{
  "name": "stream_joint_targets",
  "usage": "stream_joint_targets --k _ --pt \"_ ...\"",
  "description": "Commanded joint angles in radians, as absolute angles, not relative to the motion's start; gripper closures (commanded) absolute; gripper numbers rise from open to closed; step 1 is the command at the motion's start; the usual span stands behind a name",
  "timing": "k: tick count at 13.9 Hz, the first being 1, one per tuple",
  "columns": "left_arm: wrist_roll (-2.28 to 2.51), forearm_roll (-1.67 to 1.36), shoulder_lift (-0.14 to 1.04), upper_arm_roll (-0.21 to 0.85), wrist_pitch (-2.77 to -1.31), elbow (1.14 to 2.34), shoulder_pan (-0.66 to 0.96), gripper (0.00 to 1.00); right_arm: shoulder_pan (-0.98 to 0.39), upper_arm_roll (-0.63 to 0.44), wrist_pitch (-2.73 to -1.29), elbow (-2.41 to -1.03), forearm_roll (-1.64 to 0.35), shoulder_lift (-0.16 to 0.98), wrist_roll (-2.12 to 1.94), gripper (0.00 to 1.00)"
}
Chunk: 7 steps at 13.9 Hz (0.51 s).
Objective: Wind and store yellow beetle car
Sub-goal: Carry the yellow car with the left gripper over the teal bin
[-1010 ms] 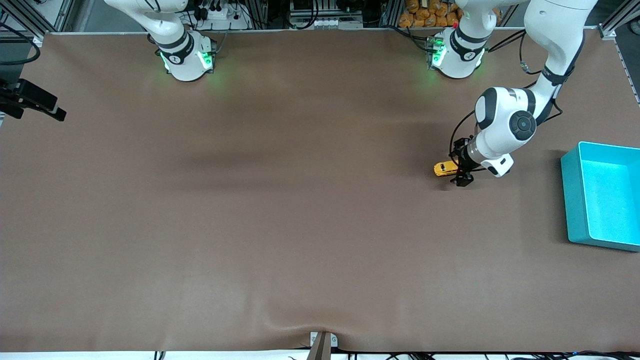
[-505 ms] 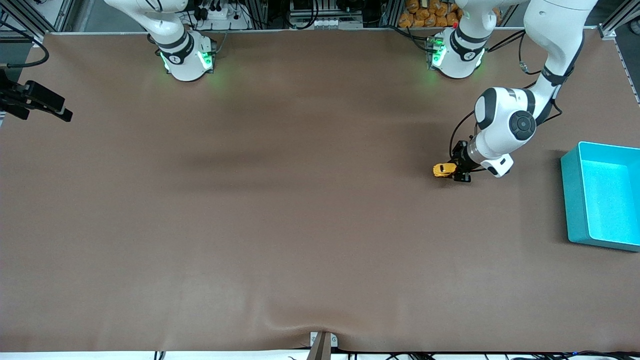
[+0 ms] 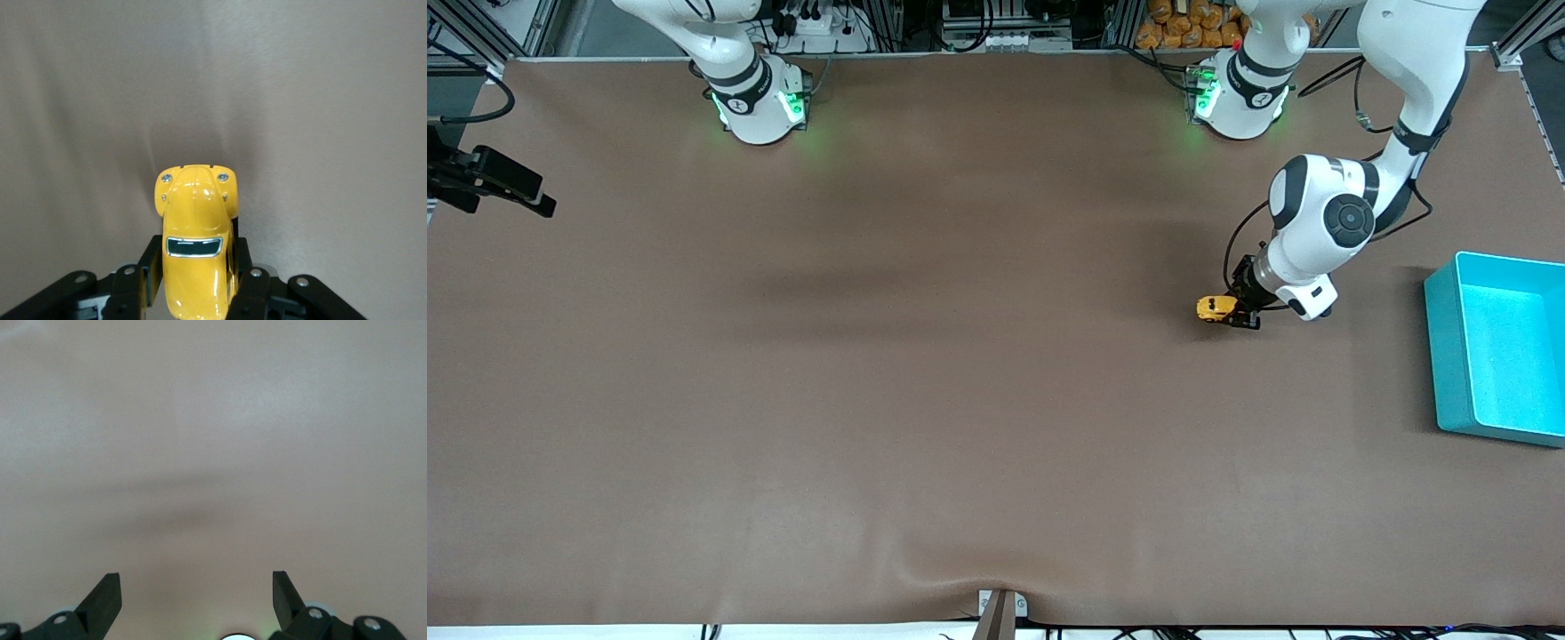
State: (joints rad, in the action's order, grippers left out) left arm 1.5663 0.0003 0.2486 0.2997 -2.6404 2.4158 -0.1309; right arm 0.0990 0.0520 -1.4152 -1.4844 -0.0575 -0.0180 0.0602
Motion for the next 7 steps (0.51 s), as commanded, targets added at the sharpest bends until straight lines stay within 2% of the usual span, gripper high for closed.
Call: stream_joint_targets --k 1,7 --pt "1.563 0.063 0.203 0.316 -2.518 2.346 -0.133 1.00 0.118 0.066 -1.419 -1.496 -0.043 -0.029 0.061 0.00" --pt "1.346 0.081 0.206 0.308 -2.223 2.093 -0.175 1.00 0.114 0.066 -1.419 -1.496 -0.043 -0.029 0.061 0.00"
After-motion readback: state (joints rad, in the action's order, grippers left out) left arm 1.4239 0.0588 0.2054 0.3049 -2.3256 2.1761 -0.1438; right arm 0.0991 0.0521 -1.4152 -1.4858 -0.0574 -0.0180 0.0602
